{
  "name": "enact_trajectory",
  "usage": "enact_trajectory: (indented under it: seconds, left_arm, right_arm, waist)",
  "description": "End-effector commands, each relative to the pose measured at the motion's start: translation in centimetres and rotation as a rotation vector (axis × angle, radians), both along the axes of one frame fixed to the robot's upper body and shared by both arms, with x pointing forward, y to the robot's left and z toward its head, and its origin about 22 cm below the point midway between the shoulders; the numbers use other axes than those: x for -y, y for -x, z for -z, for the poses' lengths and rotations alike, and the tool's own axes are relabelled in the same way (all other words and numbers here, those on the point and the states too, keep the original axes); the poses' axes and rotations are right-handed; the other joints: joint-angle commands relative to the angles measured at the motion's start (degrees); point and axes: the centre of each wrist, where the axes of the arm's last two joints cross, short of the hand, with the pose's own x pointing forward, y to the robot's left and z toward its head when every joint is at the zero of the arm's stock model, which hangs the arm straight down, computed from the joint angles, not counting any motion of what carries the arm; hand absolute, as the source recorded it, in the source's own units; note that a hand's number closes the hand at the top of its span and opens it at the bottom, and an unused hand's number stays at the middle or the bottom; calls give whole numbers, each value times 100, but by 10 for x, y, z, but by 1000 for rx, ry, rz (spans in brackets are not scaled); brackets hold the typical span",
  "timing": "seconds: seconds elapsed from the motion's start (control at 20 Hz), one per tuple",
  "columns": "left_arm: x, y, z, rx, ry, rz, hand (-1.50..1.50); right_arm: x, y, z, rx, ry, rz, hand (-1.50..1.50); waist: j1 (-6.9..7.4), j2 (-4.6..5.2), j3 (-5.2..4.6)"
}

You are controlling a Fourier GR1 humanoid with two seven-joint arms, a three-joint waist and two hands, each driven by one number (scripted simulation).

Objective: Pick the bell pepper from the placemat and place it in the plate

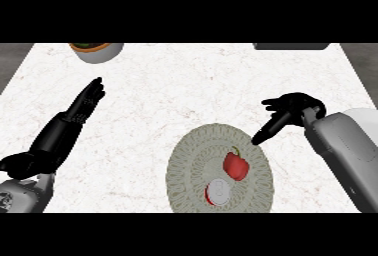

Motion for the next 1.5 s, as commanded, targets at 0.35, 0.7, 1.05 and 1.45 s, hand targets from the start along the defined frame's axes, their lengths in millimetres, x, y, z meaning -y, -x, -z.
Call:
enact_trajectory:
  seconds: [0.35, 0.7, 1.05, 1.45]
  left_arm:
    - [-3, 0, 1, 10, 0, -8, 0]
    - [-9, 1, -3, 1, -5, -2, 0]
    - [-3, 1, -9, 15, -13, 9, 0]
    - [9, -3, -11, -1, -9, -12, 0]
  right_arm:
    - [-33, 15, 31, -210, 47, -117, -150]
    - [-34, 23, 64, -250, 20, -131, -150]
    - [-51, 36, 63, -287, -20, -189, -150]
    - [-82, 62, 91, -279, 4, -220, -150]
  waist:
    - [17, -3, 0]
    - [44, 13, 3]
    - [28, 1, 1]
    - [27, 4, 4]
